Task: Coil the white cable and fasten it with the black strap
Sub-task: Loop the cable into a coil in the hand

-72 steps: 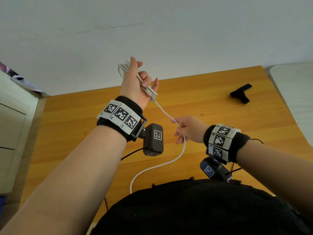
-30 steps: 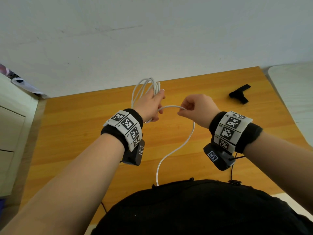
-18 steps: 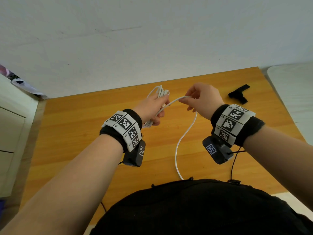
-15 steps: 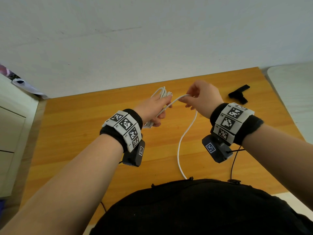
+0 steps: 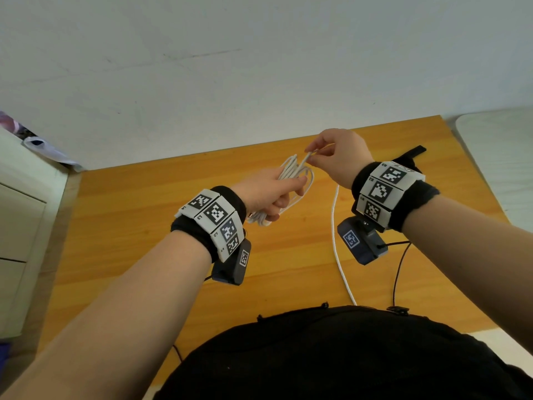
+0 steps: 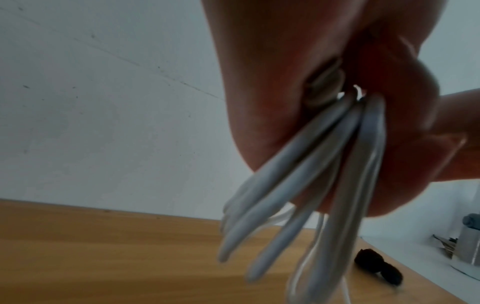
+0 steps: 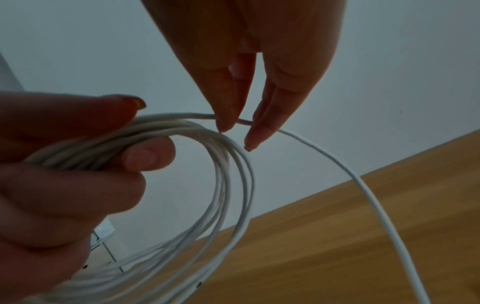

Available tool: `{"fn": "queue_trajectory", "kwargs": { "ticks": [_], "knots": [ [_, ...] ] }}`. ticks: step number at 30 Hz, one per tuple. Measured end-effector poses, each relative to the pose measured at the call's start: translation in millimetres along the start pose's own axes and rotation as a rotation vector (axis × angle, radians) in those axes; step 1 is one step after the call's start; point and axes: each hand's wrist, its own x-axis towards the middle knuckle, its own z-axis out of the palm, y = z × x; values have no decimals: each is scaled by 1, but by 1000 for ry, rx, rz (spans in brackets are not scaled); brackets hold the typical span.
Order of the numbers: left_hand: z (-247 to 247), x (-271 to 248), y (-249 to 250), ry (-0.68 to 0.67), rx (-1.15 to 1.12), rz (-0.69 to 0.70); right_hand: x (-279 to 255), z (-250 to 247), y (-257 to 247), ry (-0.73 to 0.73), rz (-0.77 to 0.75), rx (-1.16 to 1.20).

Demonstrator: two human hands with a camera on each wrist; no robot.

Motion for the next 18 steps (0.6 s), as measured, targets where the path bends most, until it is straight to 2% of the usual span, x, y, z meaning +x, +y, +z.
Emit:
{"fn": "queue_trajectory", "kwargs": {
  "ticks": [12, 16, 18],
  "knots": [
    [0, -2, 9, -25, -161, 39, -3, -1, 16, -129, 72, 153],
    [-3, -5, 15, -48, -301, 79, -6, 0, 24, -145, 151, 218],
    [-5, -6, 17, -67, -383, 105, -10, 0, 26, -178, 169, 166]
  ]
}}
